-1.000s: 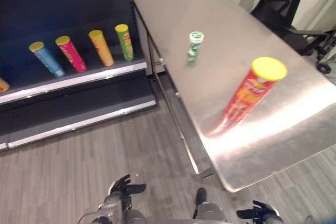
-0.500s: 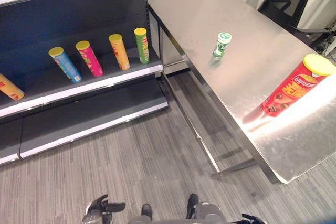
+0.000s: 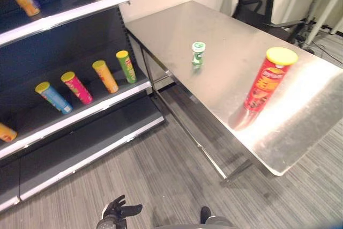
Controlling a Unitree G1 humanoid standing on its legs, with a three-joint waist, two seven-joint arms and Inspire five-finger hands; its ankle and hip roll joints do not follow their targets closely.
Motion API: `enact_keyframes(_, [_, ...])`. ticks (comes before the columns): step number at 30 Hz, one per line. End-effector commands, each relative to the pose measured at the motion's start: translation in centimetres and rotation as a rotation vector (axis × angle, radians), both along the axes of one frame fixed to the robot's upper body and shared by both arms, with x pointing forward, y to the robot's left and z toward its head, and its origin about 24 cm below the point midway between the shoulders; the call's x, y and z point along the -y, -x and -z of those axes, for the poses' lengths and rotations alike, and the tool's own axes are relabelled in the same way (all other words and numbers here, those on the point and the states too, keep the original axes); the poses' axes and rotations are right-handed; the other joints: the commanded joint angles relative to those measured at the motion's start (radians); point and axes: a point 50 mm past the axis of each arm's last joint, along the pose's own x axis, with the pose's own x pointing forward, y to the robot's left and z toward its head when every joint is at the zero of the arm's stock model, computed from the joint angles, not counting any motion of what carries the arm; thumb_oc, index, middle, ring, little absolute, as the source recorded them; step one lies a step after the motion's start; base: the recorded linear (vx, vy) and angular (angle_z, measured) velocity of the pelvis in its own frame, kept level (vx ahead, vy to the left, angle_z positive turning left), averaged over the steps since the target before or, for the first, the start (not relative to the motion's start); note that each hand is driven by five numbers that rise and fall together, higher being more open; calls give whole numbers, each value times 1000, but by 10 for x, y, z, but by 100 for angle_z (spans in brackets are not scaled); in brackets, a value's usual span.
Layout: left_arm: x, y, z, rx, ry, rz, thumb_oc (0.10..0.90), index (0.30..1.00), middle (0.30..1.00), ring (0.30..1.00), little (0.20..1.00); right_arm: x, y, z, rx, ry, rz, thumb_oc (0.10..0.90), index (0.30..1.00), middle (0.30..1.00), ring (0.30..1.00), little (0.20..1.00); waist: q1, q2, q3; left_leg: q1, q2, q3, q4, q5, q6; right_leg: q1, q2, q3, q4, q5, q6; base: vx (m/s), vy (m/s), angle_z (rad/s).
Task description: Put the goods on the table back onto the shelves and tidy them up.
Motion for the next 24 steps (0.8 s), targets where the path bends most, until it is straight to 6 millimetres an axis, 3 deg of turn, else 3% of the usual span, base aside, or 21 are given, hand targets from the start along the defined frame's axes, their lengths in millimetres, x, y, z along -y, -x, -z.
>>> enact_keyframes(1, [-16,-16,-6,21,-62,61,800,900,900,900,900,-21,-32,-49,138,232,-161,800,900,900,900,900,19,-116,-1,-32,-68,22,6,-47,26,33,-43,59,8,-51,78,30,-7,-4])
enact_keyframes(2, [-16,-17,-7,25,-63,78,800,900,900,900,900,-25,-37,-66,189,276,-194,800,900,900,900,900,20,-117,-4,-31,-67,24,6,-47,26,33,-44,59,7,-51,78,29,-13,-6])
enact_keyframes(3, [-15,-20,-8,39,-63,116,800,900,900,900,900,-45,-53,-103,295,364,-329,800,900,900,900,900,23,-117,-9,-29,-64,30,6,-48,24,35,-45,60,7,-51,80,29,-16,-7])
enact_keyframes(4, [-14,-22,-9,46,-62,137,800,900,900,900,900,-58,-60,-119,359,399,-410,800,900,900,900,900,25,-117,-12,-29,-63,32,6,-49,24,36,-45,60,6,-52,81,29,-16,-11])
enact_keyframes(6, [-14,-22,-10,50,-62,148,800,900,900,900,900,-70,-66,-131,422,413,-487,800,900,900,900,900,27,-117,-13,-28,-62,35,6,-48,23,36,-44,61,5,-52,82,20,-11,-11])
enact_keyframes(7, [-14,-23,-10,56,-62,173,800,900,900,900,900,-92,-77,-151,519,419,-634,800,900,900,900,900,35,-119,-19,-27,-60,38,6,-49,22,37,-45,59,5,-52,83,24,-13,-7])
enact_keyframes(8, [-13,-23,-10,56,-60,187,800,900,900,900,900,-99,-81,-158,565,411,-693,800,900,900,900,900,40,-120,-23,-26,-59,39,6,-49,20,37,-45,58,4,-53,84,27,-14,-5])
enact_keyframes(11, [-12,-20,-9,48,-55,197,800,900,900,900,900,-113,-89,-168,634,390,-789,800,900,900,900,900,45,-122,-27,-23,-57,43,6,-50,19,39,-46,58,4,-54,85,9,-4,-3])
enact_keyframes(13, [-10,-16,-7,33,-53,222,800,900,900,900,900,-137,-101,-177,700,369,-932,800,900,900,900,900,62,-124,-34,-15,-56,48,6,-54,18,42,-46,56,4,-56,86,25,-4,7])
enact_keyframes(17, [-9,-14,-6,20,-59,226,800,900,900,900,900,-155,-109,-182,789,345,-1007,800,900,900,900,900,65,-124,-36,-7,-55,58,6,-57,18,47,-47,57,4,-55,88,7,0,-3])
enact_keyframes(20, [-6,-17,-6,28,-58,243,800,900,900,900,900,-179,-115,-186,923,242,-1172,800,900,900,900,900,74,-123,-40,-3,-55,62,6,-59,18,52,-49,52,4,-57,87,5,1,2])
enact_keyframes(24, [-3,-21,-7,40,-55,256,800,900,900,900,900,-190,-116,-194,942,255,-1222,800,900,900,900,900,76,-123,-41,4,-55,64,6,-61,19,57,-50,50,4,-58,88,1,0,1])
